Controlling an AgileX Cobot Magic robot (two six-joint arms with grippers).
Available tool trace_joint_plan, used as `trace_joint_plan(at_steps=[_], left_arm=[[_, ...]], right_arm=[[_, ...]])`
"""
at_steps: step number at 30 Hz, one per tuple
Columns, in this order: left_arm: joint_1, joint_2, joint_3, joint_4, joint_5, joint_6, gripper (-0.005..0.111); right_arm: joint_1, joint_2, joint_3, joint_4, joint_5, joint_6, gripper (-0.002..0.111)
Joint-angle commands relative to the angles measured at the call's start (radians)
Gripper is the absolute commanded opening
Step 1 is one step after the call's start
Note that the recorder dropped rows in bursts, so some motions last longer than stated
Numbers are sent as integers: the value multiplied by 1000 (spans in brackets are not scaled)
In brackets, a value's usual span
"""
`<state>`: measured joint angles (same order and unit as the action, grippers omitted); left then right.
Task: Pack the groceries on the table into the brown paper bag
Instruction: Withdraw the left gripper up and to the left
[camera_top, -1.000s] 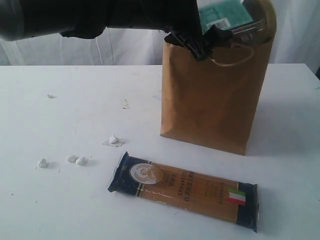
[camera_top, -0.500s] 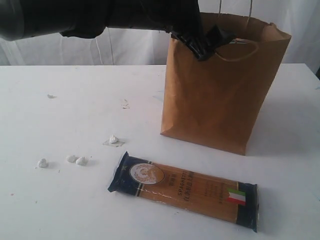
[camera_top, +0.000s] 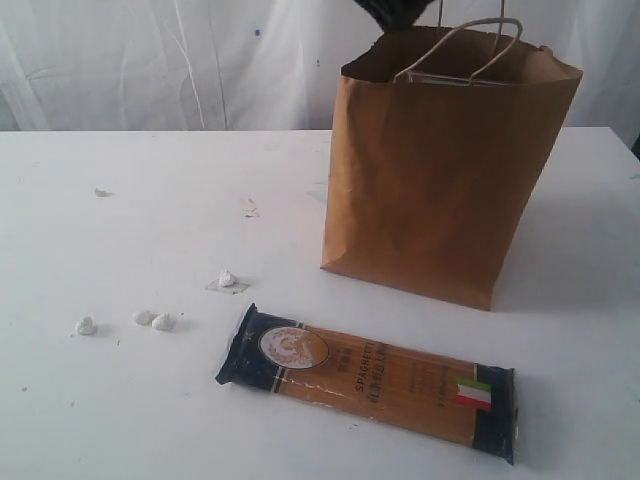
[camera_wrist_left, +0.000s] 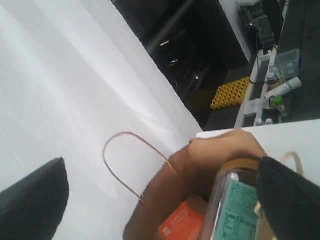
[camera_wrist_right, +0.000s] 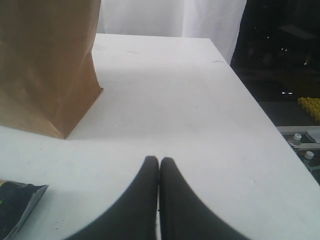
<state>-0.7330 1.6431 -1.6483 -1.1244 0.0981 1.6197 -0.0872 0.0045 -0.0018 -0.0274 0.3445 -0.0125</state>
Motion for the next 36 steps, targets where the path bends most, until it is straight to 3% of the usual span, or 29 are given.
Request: trace_joint_plan(at_steps=[1,9,13,17,22,27,30,36], left_arm=[[-7,-91,-6,-18,33,-24,105],[-7,-222,-6,74,139,-33,105],[-4,-275,-6,242,133,-139,105],[25,-314,-6,476,148,-357,105],[154,-328,-6,777,305,-644,105],[316,-291,1,1056,651,-1050,105],[402,-277,54,1156,680,-1220,105],[530,-249,251,1163,644,-1265,105]], right_arm=[[-3,-4,2,-3,-2,3,0],[-3,-4,2,-3,-2,3,0],[-3,-4,2,-3,-2,3,0],[-3,-4,2,-3,-2,3,0],[-3,-4,2,-3,-2,3,0],[-3,-4,2,-3,-2,3,0],[-3,-4,2,-3,-2,3,0],[-3,-4,2,-3,-2,3,0]])
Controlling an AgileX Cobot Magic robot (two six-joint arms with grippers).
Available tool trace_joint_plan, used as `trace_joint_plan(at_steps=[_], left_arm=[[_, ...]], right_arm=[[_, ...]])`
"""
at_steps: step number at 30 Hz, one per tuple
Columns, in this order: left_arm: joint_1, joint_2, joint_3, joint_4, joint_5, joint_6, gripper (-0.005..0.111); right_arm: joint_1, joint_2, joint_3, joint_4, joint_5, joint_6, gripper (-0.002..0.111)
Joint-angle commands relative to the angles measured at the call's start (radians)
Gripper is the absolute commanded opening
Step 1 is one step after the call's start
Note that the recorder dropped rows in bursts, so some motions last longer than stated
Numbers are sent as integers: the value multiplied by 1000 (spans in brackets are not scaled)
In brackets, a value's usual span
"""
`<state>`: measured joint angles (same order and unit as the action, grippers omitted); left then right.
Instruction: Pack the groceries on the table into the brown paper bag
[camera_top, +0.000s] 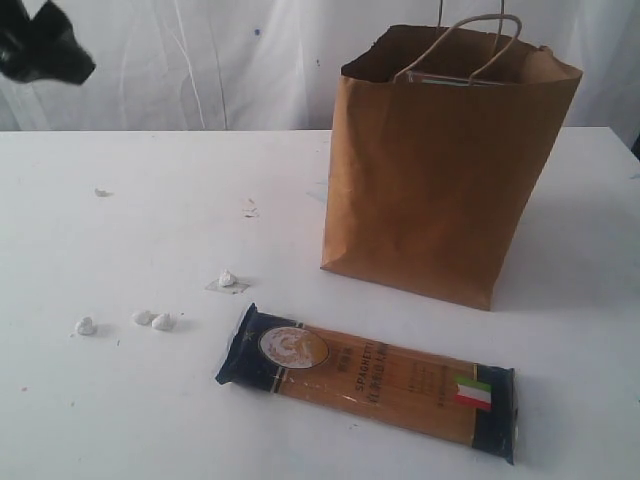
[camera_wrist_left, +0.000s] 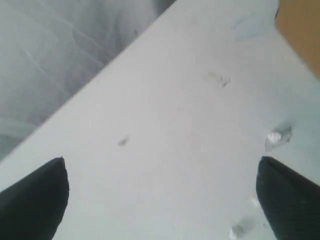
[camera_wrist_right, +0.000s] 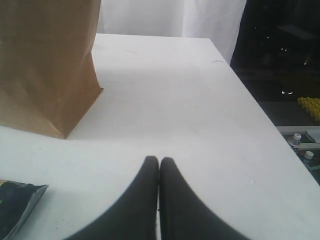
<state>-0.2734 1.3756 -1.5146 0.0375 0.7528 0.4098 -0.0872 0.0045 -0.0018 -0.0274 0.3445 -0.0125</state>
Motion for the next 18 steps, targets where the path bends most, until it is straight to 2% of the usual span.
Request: trace_joint_plan(at_steps=[1,4,10,18], left_arm=[[92,28,157,1,-27,-63,105],[131,68,270,1,-70,-87,105],[132,185,459,-64,-174,-102,105],[132,324,522,-142,-260,-102,105]], right_arm=[[-3,-4,2,-3,-2,3,0],[-3,-4,2,-3,-2,3,0],[-3,-4,2,-3,-2,3,0],[-3,-4,2,-3,-2,3,0]])
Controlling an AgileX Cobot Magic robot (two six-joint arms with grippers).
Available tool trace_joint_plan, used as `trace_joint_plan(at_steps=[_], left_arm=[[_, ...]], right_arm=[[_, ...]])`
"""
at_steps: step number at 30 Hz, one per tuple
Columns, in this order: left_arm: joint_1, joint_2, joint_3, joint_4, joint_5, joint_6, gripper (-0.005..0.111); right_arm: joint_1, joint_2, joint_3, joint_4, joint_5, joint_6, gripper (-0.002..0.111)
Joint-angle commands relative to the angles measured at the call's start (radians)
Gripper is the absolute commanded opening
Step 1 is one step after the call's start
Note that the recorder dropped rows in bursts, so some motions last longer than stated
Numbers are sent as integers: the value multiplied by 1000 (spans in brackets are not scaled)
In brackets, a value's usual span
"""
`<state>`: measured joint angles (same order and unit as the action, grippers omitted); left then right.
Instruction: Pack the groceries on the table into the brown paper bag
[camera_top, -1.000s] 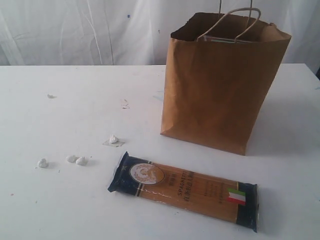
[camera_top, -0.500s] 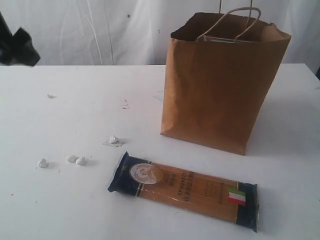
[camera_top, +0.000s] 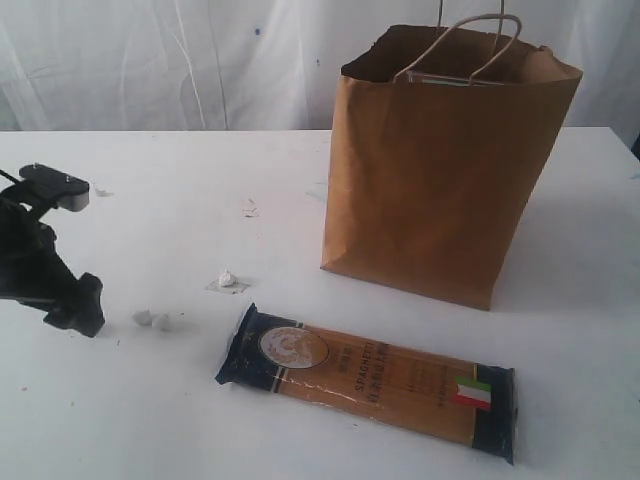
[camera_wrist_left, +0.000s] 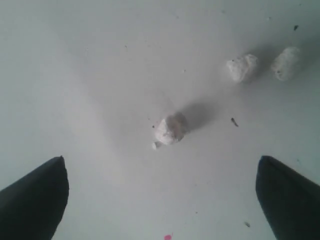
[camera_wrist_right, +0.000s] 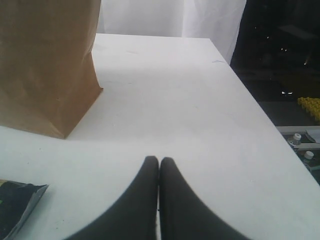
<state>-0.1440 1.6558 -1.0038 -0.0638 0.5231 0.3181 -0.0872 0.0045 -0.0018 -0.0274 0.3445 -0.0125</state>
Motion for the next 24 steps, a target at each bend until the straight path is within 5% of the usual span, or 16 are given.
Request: trace_joint_plan(at_steps=[1,5,17,24], left_arm=[[3,52,5,-41,-32,-11,105],[3,58,-35,-63,-5,-32,90],[3,61,-132,-59,151,-70,2],[3,61,-132,-57,116,-56,0]], right_arm=[[-3,-4,2,-3,-2,3,0],[-3,-4,2,-3,-2,3,0],[-3,-4,2,-3,-2,3,0],[-3,-4,2,-3,-2,3,0]])
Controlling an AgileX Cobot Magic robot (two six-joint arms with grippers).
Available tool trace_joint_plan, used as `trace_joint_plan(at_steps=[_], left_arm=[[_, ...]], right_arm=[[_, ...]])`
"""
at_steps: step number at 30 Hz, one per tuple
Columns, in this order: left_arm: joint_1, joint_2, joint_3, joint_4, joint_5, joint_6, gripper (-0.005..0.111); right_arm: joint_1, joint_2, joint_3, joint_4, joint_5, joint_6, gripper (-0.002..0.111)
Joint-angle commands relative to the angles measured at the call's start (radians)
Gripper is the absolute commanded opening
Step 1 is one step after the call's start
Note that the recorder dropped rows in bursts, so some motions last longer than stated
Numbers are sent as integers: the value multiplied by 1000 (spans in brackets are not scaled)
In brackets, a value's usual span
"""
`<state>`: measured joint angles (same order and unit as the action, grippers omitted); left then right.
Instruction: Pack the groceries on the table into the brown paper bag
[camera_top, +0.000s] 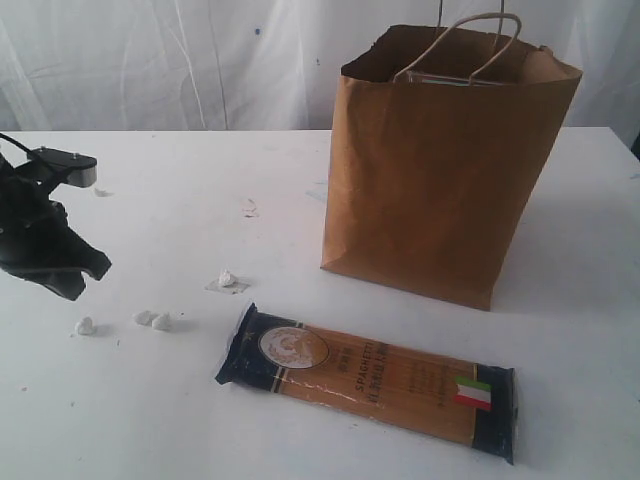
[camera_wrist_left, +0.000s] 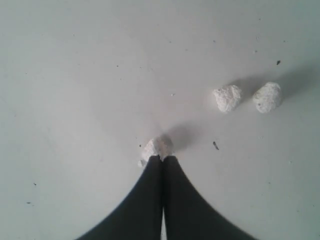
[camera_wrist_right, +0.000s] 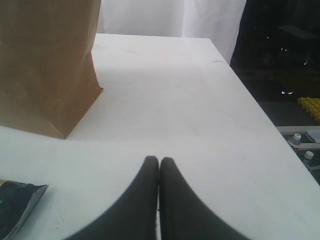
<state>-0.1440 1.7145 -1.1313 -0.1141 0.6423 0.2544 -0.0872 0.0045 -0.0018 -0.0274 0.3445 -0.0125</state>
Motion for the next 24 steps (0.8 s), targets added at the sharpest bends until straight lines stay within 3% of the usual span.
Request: trace_joint_plan(at_steps=[1,8,16,24], left_arm=[[3,3,-5,-1,-5,7,0],[3,14,-5,2,-12,7,3],[3,91,-5,-3,-22,7,47],[3,142,-5,-13,-52,7,51]], right_arm=[[-3,-4,2,-3,-2,3,0],[-3,-4,2,-3,-2,3,0],[-3,-4,2,-3,-2,3,0],[-3,-4,2,-3,-2,3,0]])
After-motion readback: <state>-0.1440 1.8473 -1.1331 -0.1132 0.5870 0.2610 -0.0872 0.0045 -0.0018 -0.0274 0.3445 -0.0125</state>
